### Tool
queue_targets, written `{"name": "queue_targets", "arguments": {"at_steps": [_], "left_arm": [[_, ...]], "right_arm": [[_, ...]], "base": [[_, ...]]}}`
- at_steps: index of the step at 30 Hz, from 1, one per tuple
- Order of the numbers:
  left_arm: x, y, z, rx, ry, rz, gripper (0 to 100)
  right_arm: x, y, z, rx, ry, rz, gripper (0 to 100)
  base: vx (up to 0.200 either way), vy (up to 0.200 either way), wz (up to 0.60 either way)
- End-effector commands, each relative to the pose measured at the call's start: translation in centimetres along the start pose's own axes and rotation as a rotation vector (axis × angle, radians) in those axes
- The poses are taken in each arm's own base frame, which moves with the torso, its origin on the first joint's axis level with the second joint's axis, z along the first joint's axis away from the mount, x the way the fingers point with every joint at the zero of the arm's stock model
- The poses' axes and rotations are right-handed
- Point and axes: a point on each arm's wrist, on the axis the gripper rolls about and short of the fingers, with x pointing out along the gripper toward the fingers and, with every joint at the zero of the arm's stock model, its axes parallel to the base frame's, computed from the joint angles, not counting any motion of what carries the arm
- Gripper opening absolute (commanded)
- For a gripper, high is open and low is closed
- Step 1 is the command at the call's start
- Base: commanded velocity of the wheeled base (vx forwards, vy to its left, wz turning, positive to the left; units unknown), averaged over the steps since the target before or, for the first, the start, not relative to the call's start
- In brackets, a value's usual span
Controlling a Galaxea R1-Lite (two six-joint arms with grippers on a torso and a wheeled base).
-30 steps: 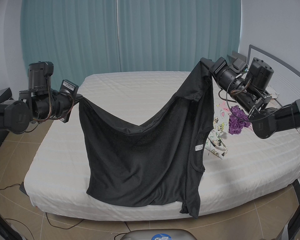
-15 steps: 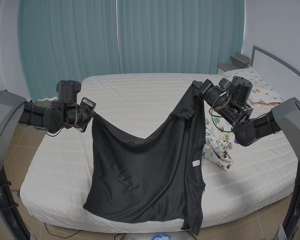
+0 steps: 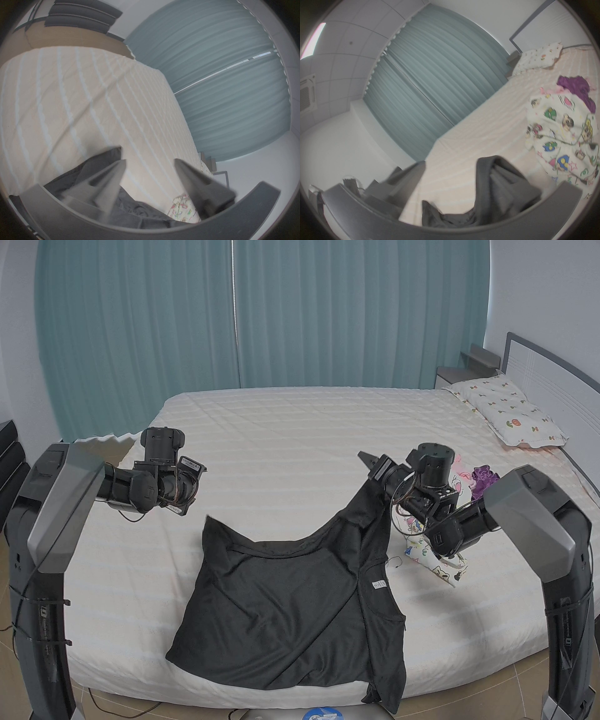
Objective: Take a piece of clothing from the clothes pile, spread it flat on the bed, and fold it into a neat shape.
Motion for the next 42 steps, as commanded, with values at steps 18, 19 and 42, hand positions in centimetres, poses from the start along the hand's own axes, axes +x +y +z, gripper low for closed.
{"name": "queue_targets", "arguments": {"at_steps": [18, 19, 42], "left_arm": [[-1.0, 4.3, 1.3, -0.070, 0.148, 0.183, 100], [-1.1, 4.3, 1.3, -0.070, 0.149, 0.181, 100], [-7.8, 9.0, -1.5, -0.068, 0.267, 0.139, 100]], "right_arm": [[0.5, -2.6, 5.9, 0.183, -0.149, -0.082, 100], [0.5, -2.6, 6.0, 0.185, -0.155, -0.081, 100], [-2.7, -8.8, 0.3, -0.056, 0.205, -0.439, 100]], "base": [[0.000, 0.000, 0.00], [0.000, 0.000, 0.00], [0.000, 0.000, 0.00]]}}
